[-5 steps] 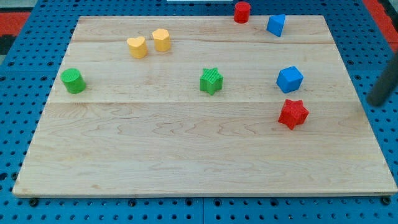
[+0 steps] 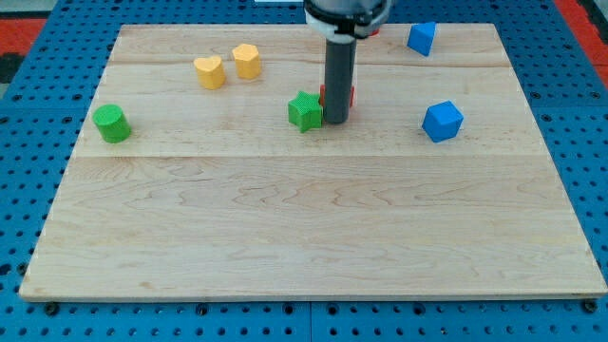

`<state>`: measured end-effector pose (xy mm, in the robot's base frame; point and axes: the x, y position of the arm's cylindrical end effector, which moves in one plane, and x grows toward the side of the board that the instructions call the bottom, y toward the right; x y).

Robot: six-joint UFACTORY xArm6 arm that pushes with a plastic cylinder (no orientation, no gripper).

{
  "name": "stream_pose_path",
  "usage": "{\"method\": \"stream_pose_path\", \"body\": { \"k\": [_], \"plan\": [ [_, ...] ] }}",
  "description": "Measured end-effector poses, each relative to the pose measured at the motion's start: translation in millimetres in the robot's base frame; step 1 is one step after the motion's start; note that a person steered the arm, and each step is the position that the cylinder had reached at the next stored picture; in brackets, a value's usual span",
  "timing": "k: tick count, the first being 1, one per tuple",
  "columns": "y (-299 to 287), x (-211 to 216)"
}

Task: Push the red star towards the bottom right side of the yellow hexagon

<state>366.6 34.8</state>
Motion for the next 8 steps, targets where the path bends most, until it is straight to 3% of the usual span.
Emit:
{"method": "stream_pose_path", "body": {
  "k": [2,3,4,5,6,8],
  "plan": [
    [23.8,-23.3],
    [-42.3,-24.0],
    [-31.3,-16.4],
    [46.6,-12.7],
    [71.2,-36.2],
    [-88.2,-45.9]
  ]
}}
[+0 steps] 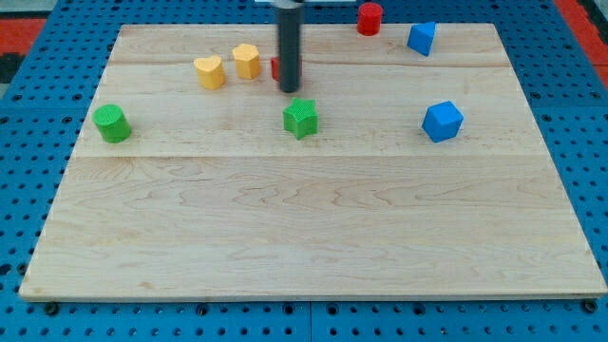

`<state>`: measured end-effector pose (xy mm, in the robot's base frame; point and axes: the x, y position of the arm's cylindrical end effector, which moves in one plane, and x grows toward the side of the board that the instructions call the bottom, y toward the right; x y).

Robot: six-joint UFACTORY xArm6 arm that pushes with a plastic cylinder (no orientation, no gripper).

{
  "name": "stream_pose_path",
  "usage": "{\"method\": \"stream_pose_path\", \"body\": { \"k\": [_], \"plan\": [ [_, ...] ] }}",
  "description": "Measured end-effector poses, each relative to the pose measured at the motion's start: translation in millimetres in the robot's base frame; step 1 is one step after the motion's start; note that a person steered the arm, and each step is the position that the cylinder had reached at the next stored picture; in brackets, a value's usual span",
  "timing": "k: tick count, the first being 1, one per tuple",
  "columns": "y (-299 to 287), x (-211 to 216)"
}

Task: Push the red star towards the bottom right side of the yellow hexagon

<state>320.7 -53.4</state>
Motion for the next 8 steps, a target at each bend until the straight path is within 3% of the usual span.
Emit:
{"method": "stream_pose_path", "body": {
  "k": [2,3,6,7,8],
  "plan": [
    [115.0,3.2],
    [82.8,-25.6],
    [8.9,-20.0],
    [43.1,-15.2],
    [139.0,-17.8]
  ]
}}
